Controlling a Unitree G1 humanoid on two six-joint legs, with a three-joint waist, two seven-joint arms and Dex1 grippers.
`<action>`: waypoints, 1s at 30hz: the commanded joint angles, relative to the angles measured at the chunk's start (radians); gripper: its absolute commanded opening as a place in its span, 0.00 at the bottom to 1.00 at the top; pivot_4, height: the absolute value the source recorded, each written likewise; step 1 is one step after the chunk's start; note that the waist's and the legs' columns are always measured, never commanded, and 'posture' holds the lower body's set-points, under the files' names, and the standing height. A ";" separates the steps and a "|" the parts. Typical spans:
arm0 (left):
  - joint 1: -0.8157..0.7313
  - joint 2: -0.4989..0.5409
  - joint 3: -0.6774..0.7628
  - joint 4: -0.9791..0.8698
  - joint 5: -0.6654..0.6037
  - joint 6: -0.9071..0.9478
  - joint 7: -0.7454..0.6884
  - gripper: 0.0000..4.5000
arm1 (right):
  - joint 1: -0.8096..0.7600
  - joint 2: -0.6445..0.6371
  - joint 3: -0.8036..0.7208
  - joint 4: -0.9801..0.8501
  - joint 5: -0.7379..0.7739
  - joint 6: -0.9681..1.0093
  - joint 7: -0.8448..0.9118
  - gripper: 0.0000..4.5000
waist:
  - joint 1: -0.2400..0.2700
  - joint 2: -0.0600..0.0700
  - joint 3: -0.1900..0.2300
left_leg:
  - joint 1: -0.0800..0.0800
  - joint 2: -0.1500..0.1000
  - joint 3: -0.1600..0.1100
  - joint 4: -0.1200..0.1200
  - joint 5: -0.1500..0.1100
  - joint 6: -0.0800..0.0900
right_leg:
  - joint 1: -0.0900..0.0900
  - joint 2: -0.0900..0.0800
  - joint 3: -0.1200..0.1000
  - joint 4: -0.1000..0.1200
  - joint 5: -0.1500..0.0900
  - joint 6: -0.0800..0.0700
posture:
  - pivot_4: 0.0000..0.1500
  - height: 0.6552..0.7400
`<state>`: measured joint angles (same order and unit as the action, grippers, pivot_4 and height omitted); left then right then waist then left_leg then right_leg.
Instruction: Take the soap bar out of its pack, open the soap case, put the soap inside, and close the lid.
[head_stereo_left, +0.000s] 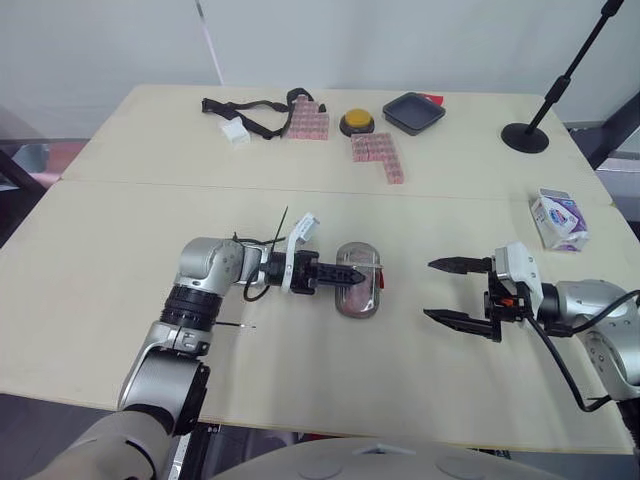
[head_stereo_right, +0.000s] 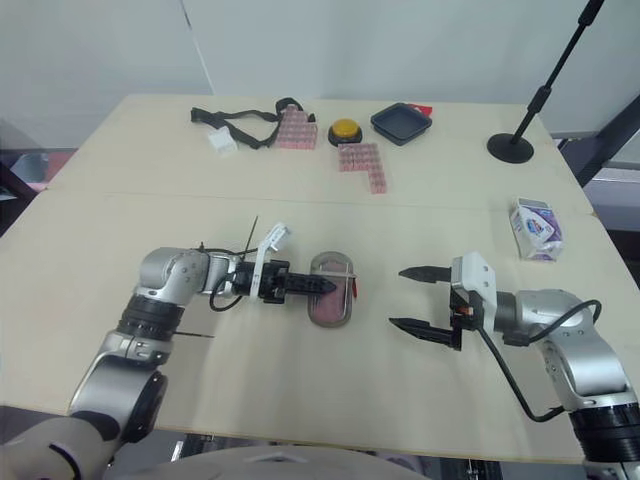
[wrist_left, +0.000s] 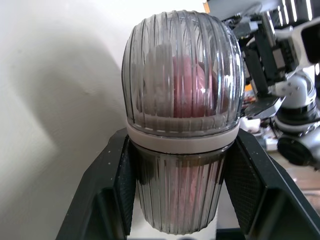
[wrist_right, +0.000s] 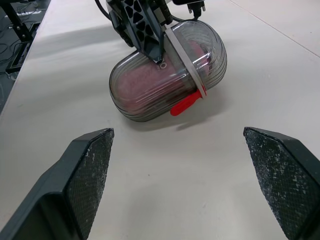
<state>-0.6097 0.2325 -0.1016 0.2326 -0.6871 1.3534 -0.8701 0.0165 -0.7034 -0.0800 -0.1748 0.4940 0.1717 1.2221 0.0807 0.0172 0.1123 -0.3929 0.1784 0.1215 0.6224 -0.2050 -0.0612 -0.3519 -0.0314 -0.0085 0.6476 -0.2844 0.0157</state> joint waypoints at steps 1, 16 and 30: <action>-0.002 0.014 -0.059 0.063 0.073 -0.002 0.063 0.46 | -0.014 0.004 0.004 0.006 -0.010 -0.032 0.005 0.99 | -0.001 0.000 0.000 | 0.000 0.000 0.000 0.000 -0.001 0.002 | 0.000 0.000 0.000 0.000 0.000 0.000 | 1.00 1.00; 0.002 0.172 -0.207 -0.018 0.167 -0.317 -0.082 0.99 | -0.039 0.018 0.017 0.060 -0.012 -0.078 0.010 1.00 | -0.018 -0.002 0.002 | 0.015 -0.009 0.002 -0.018 0.006 0.008 | 0.010 -0.008 0.001 -0.005 0.000 0.000 | 1.00 1.00; 0.229 0.317 -0.033 -0.192 0.325 -1.083 -0.138 0.99 | -0.044 0.084 -0.076 0.164 -0.004 -0.099 -0.137 1.00 | -0.018 0.000 0.005 | -0.011 -0.009 -0.004 -0.016 0.007 0.005 | -0.006 -0.005 -0.008 -0.010 0.000 0.001 | 1.00 1.00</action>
<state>-0.4178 0.5629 -0.1978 0.0911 -0.3887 0.3926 -1.0579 -0.0327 -0.6329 -0.1213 -0.0081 0.4774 0.0885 1.1201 0.0625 0.0168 0.1173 -0.4056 0.1699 0.1173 0.6069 -0.1979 -0.0568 -0.3583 -0.0370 -0.0180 0.6379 -0.2839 0.0165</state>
